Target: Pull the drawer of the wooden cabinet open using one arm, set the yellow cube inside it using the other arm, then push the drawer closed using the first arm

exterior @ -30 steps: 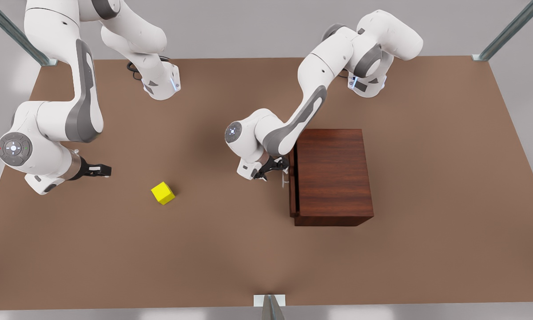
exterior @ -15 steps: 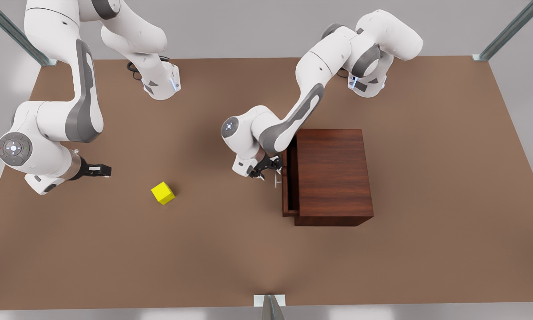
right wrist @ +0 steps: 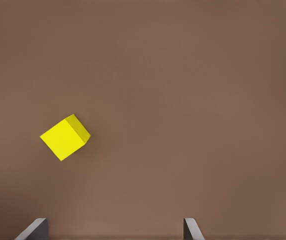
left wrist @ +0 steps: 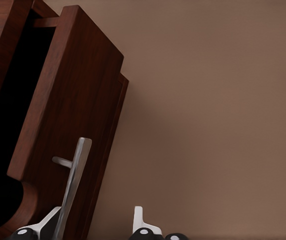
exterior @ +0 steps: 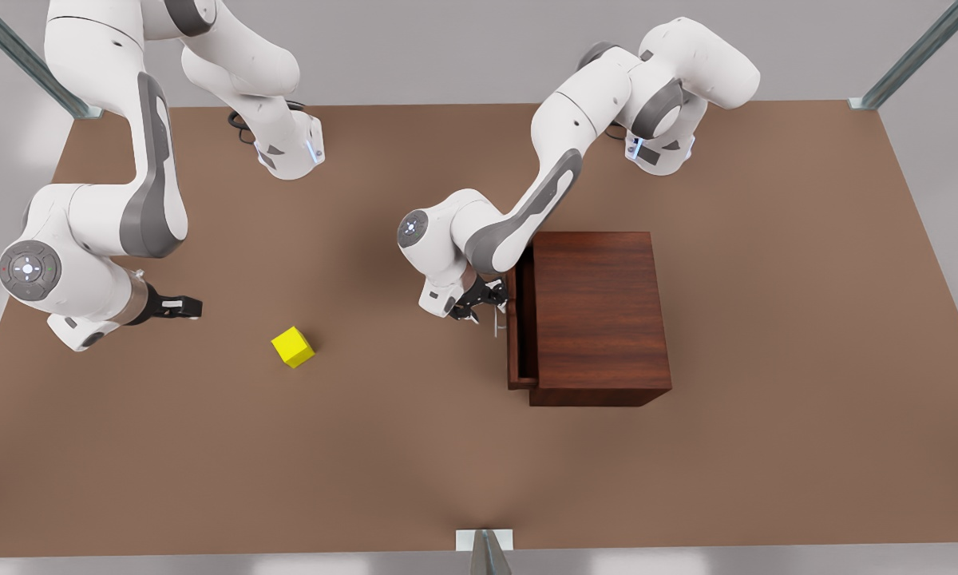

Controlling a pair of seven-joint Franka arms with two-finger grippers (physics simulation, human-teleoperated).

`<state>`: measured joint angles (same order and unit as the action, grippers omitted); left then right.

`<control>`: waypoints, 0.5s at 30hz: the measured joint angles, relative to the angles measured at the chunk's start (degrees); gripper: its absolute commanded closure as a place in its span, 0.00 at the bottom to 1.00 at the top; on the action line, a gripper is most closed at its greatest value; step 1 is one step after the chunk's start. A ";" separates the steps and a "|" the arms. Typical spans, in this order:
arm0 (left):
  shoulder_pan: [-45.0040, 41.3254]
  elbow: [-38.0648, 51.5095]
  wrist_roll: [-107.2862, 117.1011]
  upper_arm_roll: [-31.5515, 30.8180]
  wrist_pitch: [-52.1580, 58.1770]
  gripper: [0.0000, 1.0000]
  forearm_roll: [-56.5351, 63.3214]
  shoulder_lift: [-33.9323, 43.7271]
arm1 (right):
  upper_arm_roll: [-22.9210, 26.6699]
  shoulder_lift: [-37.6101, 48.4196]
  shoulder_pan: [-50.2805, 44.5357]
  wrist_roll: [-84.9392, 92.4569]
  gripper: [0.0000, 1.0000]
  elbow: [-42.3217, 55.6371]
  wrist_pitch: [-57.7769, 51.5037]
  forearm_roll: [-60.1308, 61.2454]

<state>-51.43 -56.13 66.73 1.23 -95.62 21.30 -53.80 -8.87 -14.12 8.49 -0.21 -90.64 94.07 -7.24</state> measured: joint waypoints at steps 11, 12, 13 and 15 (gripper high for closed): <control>-0.18 0.19 -1.45 -0.10 -0.15 0.00 -0.07 0.05 | 0.00 0.00 -0.05 0.00 0.00 0.00 0.00 0.00; -0.22 0.28 -1.74 -0.15 -0.20 0.00 -0.09 0.06 | 0.00 0.00 -0.05 0.00 0.00 0.00 0.00 0.00; -0.28 0.39 -2.01 -0.18 -0.24 0.00 -0.11 0.05 | 0.00 0.00 -0.05 0.00 0.00 0.00 0.00 0.00; -0.39 0.48 -2.50 -0.17 -0.29 0.00 -0.12 0.06 | 0.00 0.00 -0.05 0.00 0.00 0.00 0.00 0.00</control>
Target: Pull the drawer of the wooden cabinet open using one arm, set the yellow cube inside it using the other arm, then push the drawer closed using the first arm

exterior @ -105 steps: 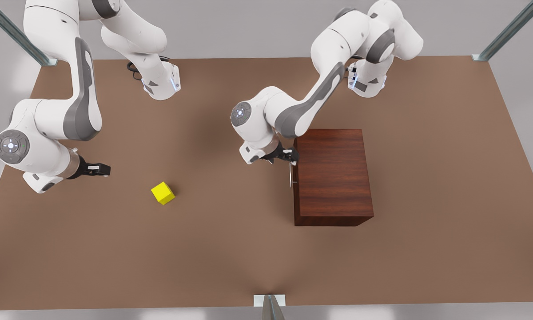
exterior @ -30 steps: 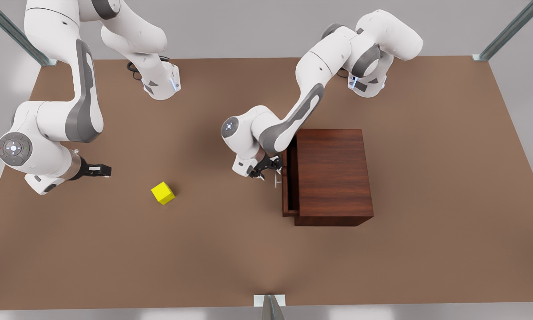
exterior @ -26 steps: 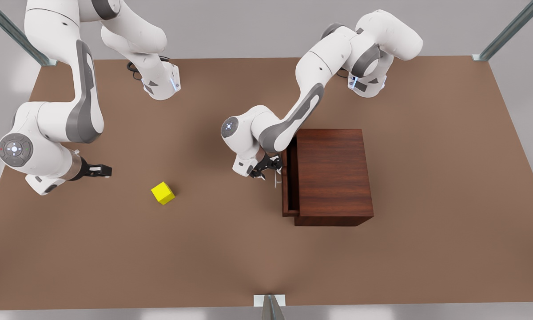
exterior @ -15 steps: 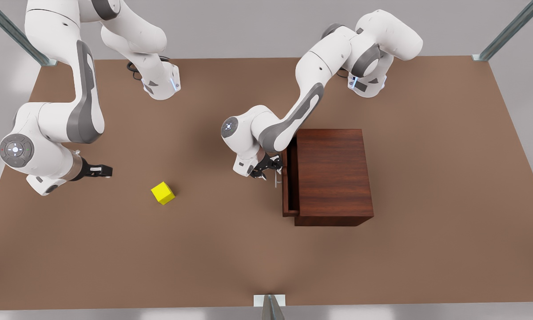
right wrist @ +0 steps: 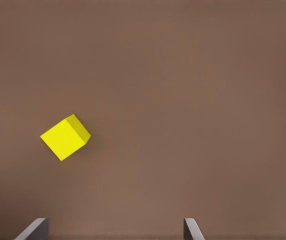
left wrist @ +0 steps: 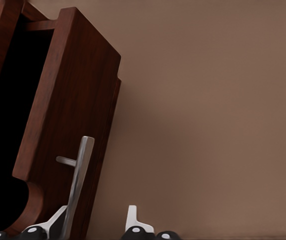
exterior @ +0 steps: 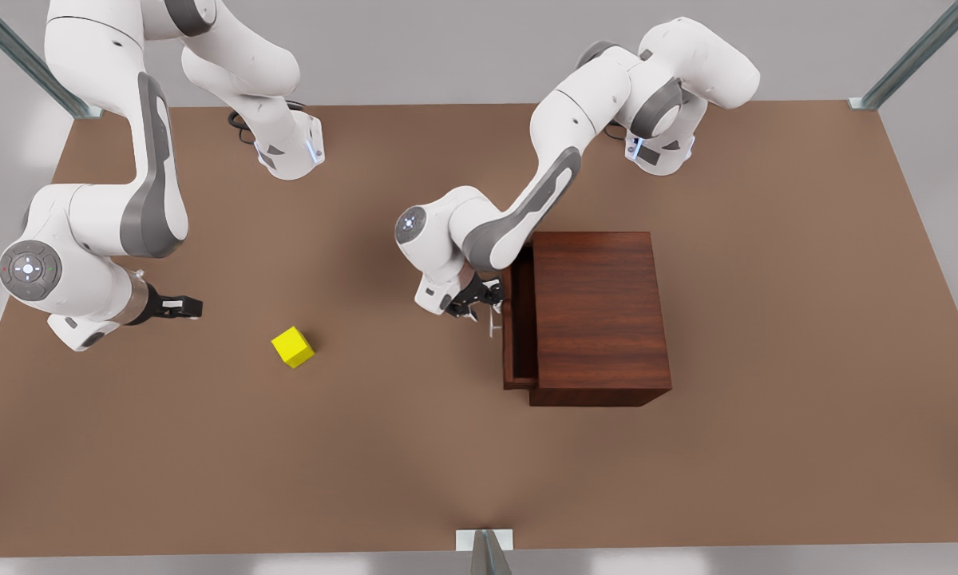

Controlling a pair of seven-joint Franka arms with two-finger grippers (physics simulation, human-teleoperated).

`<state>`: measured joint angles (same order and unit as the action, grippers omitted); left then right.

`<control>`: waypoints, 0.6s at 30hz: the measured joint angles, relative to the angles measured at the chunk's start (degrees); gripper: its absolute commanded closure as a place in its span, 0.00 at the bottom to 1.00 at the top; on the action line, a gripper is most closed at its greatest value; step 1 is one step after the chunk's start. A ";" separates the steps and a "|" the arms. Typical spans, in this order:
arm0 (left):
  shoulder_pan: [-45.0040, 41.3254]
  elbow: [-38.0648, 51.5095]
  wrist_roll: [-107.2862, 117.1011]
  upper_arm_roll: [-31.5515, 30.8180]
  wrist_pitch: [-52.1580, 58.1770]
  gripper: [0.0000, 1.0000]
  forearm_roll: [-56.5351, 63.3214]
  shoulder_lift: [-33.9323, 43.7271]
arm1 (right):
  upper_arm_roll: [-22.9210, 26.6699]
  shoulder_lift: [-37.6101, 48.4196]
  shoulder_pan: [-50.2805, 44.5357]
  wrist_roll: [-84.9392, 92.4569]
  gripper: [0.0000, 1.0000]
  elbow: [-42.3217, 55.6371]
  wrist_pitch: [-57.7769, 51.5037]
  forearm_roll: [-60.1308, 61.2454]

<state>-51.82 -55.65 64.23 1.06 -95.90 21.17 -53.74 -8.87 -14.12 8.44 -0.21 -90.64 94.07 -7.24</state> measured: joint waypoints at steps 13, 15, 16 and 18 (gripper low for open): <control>-0.83 0.43 -2.16 -0.18 -0.27 0.00 -0.36 0.00 | 0.00 0.00 0.02 0.00 0.00 0.00 0.00 0.00; -0.91 0.66 -2.33 -0.16 -0.29 0.00 -0.39 -0.11 | 0.00 0.00 0.00 0.00 0.00 0.00 0.00 0.00; -0.94 0.70 -2.41 -0.13 -0.31 0.00 -0.39 -0.15 | 0.00 0.00 0.01 0.00 0.00 0.00 0.00 0.00; -0.98 0.78 -2.56 -0.13 -0.43 0.00 -0.40 -0.21 | 0.00 0.00 0.03 0.00 0.00 0.04 0.00 0.00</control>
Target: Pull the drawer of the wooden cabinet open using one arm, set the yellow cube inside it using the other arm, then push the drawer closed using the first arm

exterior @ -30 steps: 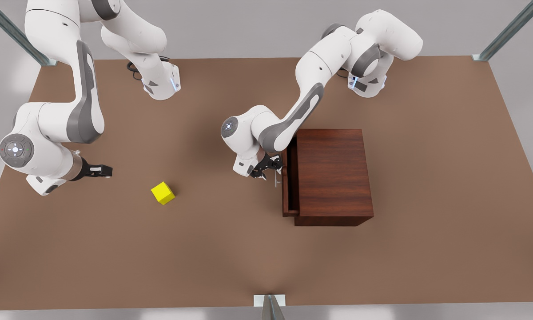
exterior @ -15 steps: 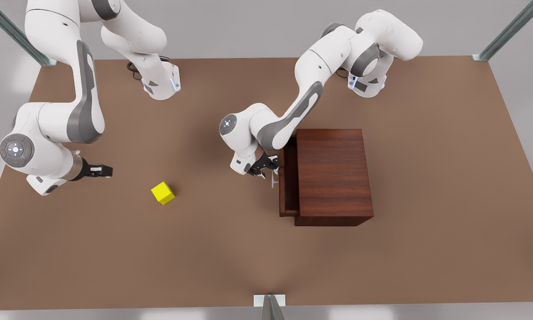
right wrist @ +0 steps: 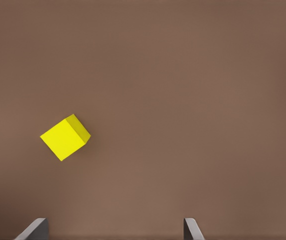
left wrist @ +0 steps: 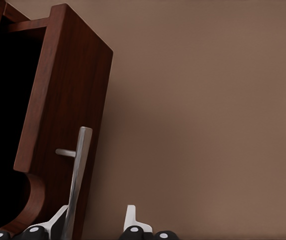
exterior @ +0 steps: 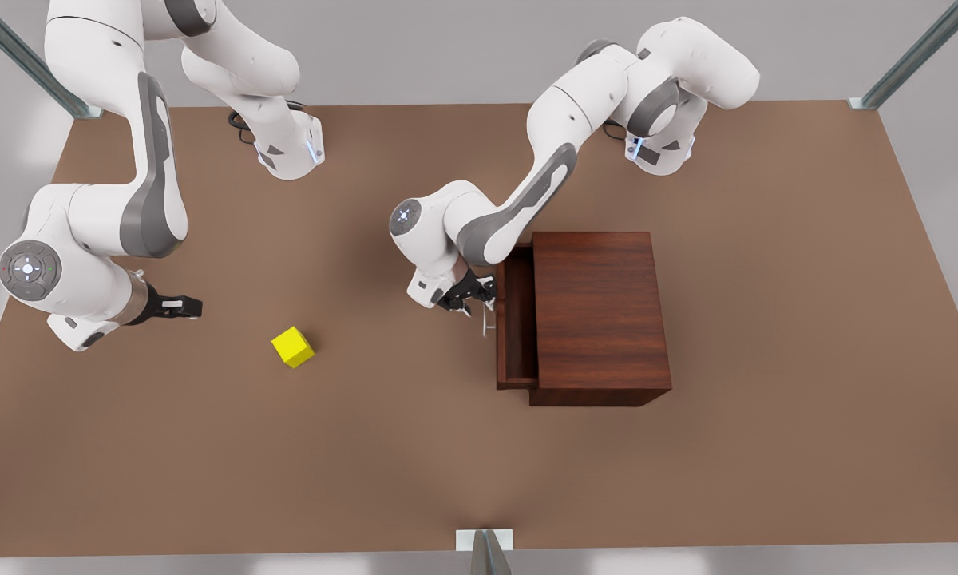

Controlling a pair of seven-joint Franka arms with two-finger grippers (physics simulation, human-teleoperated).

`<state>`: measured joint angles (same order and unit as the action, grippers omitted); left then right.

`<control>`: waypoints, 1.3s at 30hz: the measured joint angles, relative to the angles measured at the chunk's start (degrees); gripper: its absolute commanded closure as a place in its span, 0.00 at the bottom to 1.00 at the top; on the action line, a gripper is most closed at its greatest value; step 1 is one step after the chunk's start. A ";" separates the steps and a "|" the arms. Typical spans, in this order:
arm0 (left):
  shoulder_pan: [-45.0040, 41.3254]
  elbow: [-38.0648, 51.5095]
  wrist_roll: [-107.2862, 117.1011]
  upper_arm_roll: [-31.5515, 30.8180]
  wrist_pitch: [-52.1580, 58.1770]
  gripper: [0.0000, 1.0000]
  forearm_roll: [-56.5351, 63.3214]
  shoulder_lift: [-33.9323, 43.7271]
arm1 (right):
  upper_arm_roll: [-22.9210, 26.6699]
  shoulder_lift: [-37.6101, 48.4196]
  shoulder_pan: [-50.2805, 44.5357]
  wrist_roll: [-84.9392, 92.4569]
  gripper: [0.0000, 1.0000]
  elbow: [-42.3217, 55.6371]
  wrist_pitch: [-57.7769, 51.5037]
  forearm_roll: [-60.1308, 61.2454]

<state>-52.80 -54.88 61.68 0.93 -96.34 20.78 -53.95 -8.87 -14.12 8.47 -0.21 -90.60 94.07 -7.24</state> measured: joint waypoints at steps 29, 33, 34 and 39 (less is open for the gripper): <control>-0.41 1.13 0.74 -1.63 -4.86 0.00 -0.69 -0.30 | 0.00 0.00 0.06 -0.05 0.00 0.13 0.00 0.00; -0.63 1.36 1.13 -1.70 -4.82 0.00 -0.73 0.06 | 0.00 0.00 0.06 -0.06 0.00 0.13 0.00 0.00; -0.64 1.61 1.33 -2.15 -3.68 0.00 -0.57 0.96 | 0.00 0.00 0.06 -0.06 0.00 0.13 0.00 0.00; -0.99 5.66 1.33 -7.00 5.24 0.00 -3.60 10.43 | 0.00 0.00 0.06 -0.07 0.00 0.13 0.00 0.01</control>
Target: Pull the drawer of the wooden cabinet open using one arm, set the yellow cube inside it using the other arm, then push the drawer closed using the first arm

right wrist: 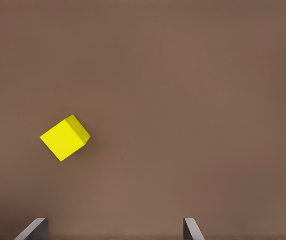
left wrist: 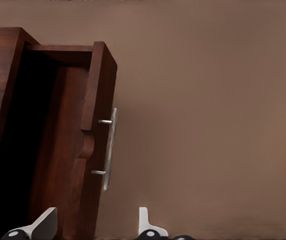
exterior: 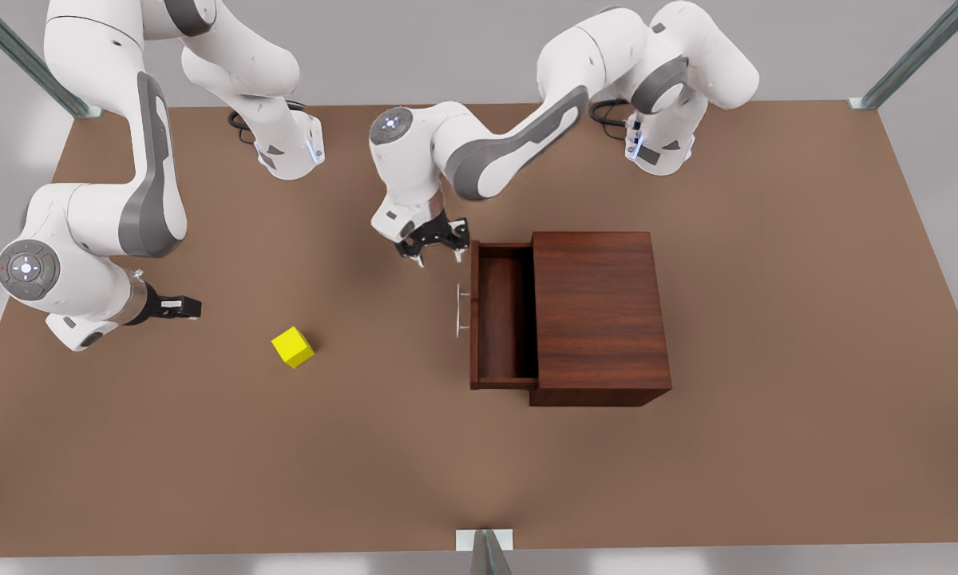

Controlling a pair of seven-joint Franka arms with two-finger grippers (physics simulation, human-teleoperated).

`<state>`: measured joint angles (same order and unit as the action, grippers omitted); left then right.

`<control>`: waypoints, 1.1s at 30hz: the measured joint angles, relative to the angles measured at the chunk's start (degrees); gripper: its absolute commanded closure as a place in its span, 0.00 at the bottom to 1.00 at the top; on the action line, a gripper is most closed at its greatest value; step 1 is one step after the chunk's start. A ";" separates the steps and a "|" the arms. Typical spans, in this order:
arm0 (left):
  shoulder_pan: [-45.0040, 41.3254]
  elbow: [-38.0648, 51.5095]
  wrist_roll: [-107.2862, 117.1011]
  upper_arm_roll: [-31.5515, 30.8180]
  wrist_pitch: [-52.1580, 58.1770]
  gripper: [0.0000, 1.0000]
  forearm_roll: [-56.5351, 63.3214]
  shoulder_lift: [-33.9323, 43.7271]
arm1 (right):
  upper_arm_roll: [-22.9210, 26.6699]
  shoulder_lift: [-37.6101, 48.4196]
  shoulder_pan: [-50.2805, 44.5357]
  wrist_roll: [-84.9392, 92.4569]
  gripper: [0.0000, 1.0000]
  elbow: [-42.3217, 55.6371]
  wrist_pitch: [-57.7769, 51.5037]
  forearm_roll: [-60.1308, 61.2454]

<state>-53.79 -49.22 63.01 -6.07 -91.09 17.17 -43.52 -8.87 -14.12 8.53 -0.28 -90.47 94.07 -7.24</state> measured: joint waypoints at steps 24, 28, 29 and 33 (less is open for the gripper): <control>48.83 -36.18 -43.26 1.88 1.64 0.00 -20.99 36.02 | -2.28 -8.96 -10.88 -34.72 0.00 -4.30 18.05 8.21; 48.69 -34.49 -46.81 1.79 1.84 0.00 -20.88 34.75 | -2.29 -11.28 -10.27 -40.93 0.00 -5.26 25.24 8.34; 48.64 -34.61 -47.59 1.80 1.93 0.00 -20.76 34.68 | -2.29 -11.66 -9.82 -42.29 0.00 -5.73 26.72 8.33; 48.68 -35.03 -50.27 1.78 2.27 0.00 -20.46 34.62 | -2.29 -9.72 -8.34 -46.97 0.00 -13.11 33.54 8.34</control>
<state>-5.10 -84.25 12.73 -4.29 -88.82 -3.29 -8.90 -11.15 -23.84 0.19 -47.24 -103.58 127.61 1.10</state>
